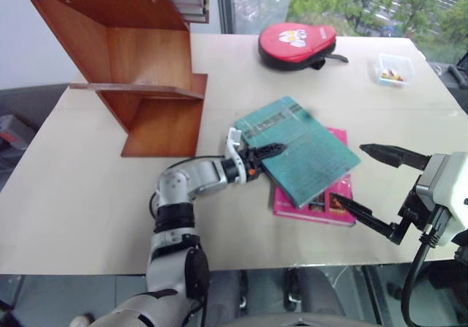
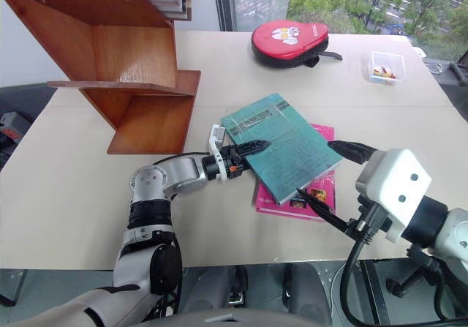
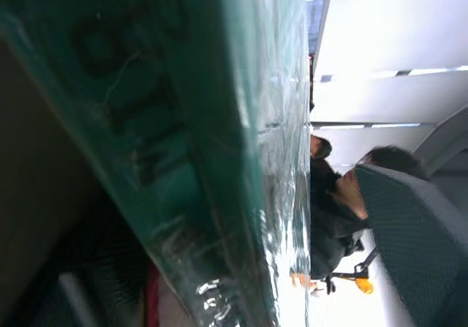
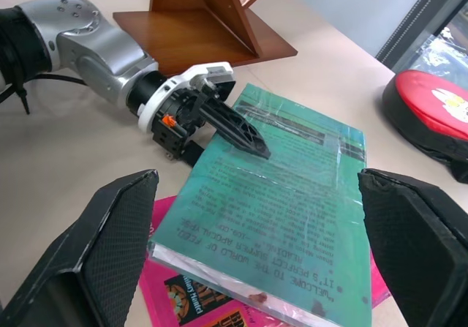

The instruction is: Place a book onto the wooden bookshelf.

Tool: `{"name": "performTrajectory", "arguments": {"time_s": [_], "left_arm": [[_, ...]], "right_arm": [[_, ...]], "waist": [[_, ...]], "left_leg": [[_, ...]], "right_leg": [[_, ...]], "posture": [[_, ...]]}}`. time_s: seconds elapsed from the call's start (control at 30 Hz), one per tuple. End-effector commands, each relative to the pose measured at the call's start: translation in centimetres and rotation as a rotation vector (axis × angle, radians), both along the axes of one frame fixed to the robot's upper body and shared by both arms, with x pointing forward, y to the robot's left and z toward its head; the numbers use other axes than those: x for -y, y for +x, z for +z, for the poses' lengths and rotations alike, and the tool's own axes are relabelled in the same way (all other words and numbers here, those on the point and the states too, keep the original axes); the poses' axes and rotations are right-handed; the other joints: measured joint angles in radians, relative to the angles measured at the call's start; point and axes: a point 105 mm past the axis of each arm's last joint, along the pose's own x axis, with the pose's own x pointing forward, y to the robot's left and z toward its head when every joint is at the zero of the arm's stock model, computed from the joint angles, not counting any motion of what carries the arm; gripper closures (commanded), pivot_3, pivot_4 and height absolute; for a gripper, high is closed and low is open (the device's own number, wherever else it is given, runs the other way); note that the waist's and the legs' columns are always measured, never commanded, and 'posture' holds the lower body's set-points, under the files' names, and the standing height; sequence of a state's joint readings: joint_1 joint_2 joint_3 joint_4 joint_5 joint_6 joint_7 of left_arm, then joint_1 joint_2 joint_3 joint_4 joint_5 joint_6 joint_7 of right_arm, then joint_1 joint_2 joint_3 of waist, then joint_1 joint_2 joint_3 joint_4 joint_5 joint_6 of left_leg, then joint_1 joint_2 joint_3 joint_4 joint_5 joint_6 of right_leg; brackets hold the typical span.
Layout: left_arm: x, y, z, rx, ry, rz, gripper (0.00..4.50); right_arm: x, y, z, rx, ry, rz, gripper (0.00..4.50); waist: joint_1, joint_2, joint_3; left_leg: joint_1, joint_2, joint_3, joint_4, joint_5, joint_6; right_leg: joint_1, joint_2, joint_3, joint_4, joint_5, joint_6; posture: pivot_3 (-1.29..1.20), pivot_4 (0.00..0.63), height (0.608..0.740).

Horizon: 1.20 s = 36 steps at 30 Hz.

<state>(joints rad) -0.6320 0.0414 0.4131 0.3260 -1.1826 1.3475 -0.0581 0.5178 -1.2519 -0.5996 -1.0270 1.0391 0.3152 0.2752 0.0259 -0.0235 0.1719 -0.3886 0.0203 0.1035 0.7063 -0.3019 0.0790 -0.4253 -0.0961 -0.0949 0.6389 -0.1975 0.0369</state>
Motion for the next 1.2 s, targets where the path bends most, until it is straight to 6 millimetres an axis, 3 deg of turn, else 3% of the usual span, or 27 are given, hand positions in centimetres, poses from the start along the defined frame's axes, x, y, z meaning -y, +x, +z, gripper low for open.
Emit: {"name": "performTrajectory", "arguments": {"time_s": [0.03, 0.1, 0.13, 0.23, 0.37, 0.5, 0.57, 0.63, 0.77, 0.87, 0.97, 1.07, 1.2], "left_arm": [[0.1, -0.1, 0.9, 0.018, -0.041, -0.016, 2.09], [-0.3, -0.4, 1.2, 0.038, -0.039, -0.018, 3.2], [-0.8, -0.7, 1.7, 0.072, -0.034, -0.023, 3.2], [-2.1, -1.6, 3.2, 0.192, -0.006, -0.045, 4.43], [-3.5, -3.5, 6.4, 0.506, 0.11, -0.119, 4.43], [-3.8, -5.7, 11.1, 0.946, 0.202, -0.231, 4.43], [-4.3, -4.8, 13.1, 0.92, 0.13, -0.181, 4.43], [-4.4, -3.5, 12.4, 0.864, 0.206, -0.149, 4.43], [-4.0, -3.0, 10.1, 0.754, 0.236, -0.141, 4.43], [-3.4, -2.5, 8.6, 0.58, 0.128, -0.104, 4.43], [-2.8, -1.0, 5.8, 0.365, 0.062, -0.018, 4.43], [-2.3, -0.3, 4.2, 0.245, 0.034, 0.014, 4.43], [-1.2, 0.3, 2.7, 0.149, 0.028, 0.024, 4.43]], "right_arm": [[-0.6, -0.3, 0.5, 0.036, 0.014, 0.019, 0.0], [-0.7, -0.3, 0.4, 0.035, 0.014, 0.017, 0.0], [-0.7, -0.2, 0.3, 0.034, 0.015, 0.018, 0.0], [-0.8, -0.2, 0.2, 0.032, 0.019, 0.023, 0.0], [-1.0, -0.1, 0.0, 0.034, 0.031, 0.033, 0.0], [-0.8, 0.4, 0.1, 0.043, 0.052, 0.048, 0.0], [-0.5, 0.9, 0.1, 0.046, 0.061, 0.053, 0.0], [-0.4, 1.4, -0.1, 0.05, 0.053, 0.061, 0.0], [-0.5, 2.1, -0.1, 0.061, 0.051, 0.084, 0.0], [-0.6, 2.4, -0.3, 0.065, 0.044, 0.093, 0.0], [-0.8, 2.2, -0.2, 0.074, 0.039, 0.092, 0.0], [-0.7, 2.1, -0.3, 0.078, 0.031, 0.076, 0.0], [-0.6, 2.0, -0.3, 0.08, 0.026, 0.058, 0.0]], "waist": [[0.0, 0.0, 0.0], [0.0, 0.0, 0.0], [0.0, 0.0, 0.0], [-0.008, -0.001, 0.001], [-0.011, -0.001, 0.001], [-0.008, -0.002, 0.001], [-0.004, -0.001, 0.0], [0.0, -0.001, 0.0], [-0.005, 0.0, 0.0], [0.002, 0.0, 0.0], [0.008, 0.001, -0.001], [0.01, 0.002, -0.001], [0.012, 0.012, -0.011]], "left_leg": [[0.0, 0.0, 0.0, 0.0, 0.0, 0.0], [0.0, 0.0, 0.0, 0.0, 0.0, 0.0], [0.0, 0.0, 0.0, 0.0, 0.0, 0.0], [-0.001, 0.001, 0.0, 0.0, 0.0, 0.0], [-0.001, 0.001, 0.0, 0.0, 0.0, -0.001], [-0.004, 0.001, -0.001, 0.001, 0.0, -0.001], [-0.004, 0.001, -0.001, 0.0, 0.0, -0.001], [-0.004, 0.0, -0.001, 0.001, 0.0, -0.001], [-0.004, 0.0, -0.002, 0.001, 0.0, 0.0], [-0.004, 0.0, -0.003, 0.001, 0.0, 0.0], [-0.003, -0.001, -0.004, 0.001, 0.0, 0.0], [-0.001, -0.001, -0.005, 0.001, 0.0, 0.0], [0.008, -0.001, -0.005, -0.002, 0.0, 0.0]], "right_leg": [[0.0, 0.0, 0.0, 0.0, 0.0, 0.001], [0.0, 0.0, 0.0, 0.0, -0.001, 0.002], [0.0, 0.0, 0.0, 0.0, -0.001, 0.002], [0.0, 0.0, 0.0, 0.0, -0.001, 0.001], [-0.002, 0.001, 0.0, 0.0, 0.001, -0.002], [-0.003, 0.001, -0.002, -0.001, 0.001, -0.002], [-0.003, 0.0, -0.002, -0.001, 0.0, -0.004], [-0.002, -0.001, -0.002, -0.002, 0.0, -0.004], [-0.002, 0.001, -0.002, -0.002, 0.001, -0.001], [-0.001, 0.0, -0.003, -0.002, 0.001, -0.002], [0.002, -0.001, -0.005, -0.005, 0.001, -0.001], [0.004, 0.0, -0.005, -0.006, 0.0, 0.001], [0.013, 0.0, -0.006, -0.008, -0.002, 0.003]], "posture": [[0.0, 0.15, 0.74], [0.0, 0.15, 0.74], [0.0, 0.15, 0.74], [0.0, 0.15, 0.74], [0.0, 0.15, 0.74], [0.0, 0.15, 0.74], [0.0, 0.15, 0.74], [0.0, 0.15, 0.74], [0.0, 0.15, 0.74], [0.0, 0.15, 0.74], [0.0, 0.15, 0.74], [0.0, 0.15, 0.74], [0.0, 0.15, 0.74]]}}
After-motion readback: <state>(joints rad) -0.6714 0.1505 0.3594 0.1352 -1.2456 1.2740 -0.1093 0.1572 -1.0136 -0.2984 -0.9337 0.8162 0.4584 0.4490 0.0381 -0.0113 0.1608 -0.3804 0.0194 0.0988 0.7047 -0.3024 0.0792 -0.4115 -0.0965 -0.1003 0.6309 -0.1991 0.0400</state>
